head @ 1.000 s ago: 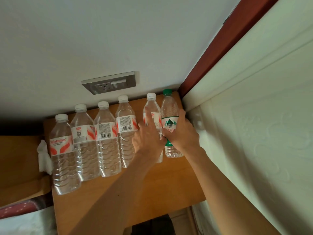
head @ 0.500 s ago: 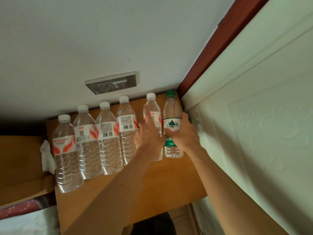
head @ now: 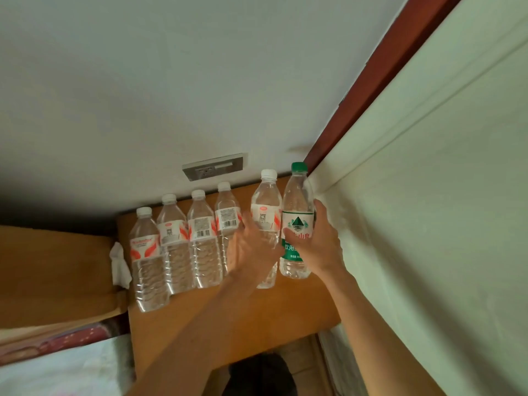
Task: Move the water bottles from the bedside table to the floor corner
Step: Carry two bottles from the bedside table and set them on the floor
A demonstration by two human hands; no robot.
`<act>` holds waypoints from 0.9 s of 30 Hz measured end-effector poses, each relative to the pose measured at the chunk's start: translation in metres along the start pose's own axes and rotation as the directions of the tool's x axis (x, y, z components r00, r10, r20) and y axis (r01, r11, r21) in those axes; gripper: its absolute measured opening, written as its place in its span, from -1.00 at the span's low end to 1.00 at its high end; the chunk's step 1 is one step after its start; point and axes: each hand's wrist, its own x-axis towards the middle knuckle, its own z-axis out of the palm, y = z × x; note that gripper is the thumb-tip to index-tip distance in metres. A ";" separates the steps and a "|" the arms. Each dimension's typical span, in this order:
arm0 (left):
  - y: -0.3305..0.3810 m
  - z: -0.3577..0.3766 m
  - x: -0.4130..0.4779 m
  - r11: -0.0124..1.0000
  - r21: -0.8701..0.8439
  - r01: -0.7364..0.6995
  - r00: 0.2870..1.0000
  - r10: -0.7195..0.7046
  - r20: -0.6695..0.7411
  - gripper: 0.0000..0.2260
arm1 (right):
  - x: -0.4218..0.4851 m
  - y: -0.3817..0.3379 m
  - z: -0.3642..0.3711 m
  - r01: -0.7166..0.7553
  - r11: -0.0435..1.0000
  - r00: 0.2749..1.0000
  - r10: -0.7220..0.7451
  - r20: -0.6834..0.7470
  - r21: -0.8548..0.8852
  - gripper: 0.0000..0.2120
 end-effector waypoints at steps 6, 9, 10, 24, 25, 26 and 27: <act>0.014 -0.052 -0.041 0.996 0.038 -0.086 0.996 0.087 -0.018 -0.29 | -0.042 -0.041 -0.028 0.061 0.996 0.998 -0.060 -0.014 0.072 -0.07; 0.026 -0.073 -0.060 0.992 0.031 -0.121 0.991 0.123 -0.048 -0.16 | -0.058 -0.056 -0.037 0.072 0.995 0.997 -0.070 -0.027 0.076 -0.16; 0.031 -0.080 -0.066 0.990 0.029 -0.138 0.989 0.139 -0.056 -0.14 | -0.063 -0.061 -0.041 0.080 0.994 0.996 -0.077 -0.035 0.081 -0.17; 0.070 -0.166 -0.149 0.991 -0.047 -0.125 0.946 0.105 -0.307 -0.27 | -0.134 -0.121 -0.098 0.302 0.943 0.953 -0.298 -0.052 0.137 -0.23; 0.069 -0.171 -0.156 0.990 -0.061 -0.130 0.940 0.103 -0.325 -0.28 | -0.139 -0.124 -0.102 0.327 0.934 0.945 -0.324 -0.047 0.142 -0.23; 0.069 -0.176 -0.163 0.988 -0.072 -0.133 0.932 0.100 -0.347 -0.29 | -0.144 -0.128 -0.105 0.353 0.924 0.936 -0.350 -0.043 0.146 -0.24; 0.069 -0.180 -0.169 0.988 -0.072 -0.134 0.923 0.097 -0.373 -0.29 | -0.150 -0.132 -0.109 0.376 0.914 0.926 -0.374 -0.043 0.155 -0.24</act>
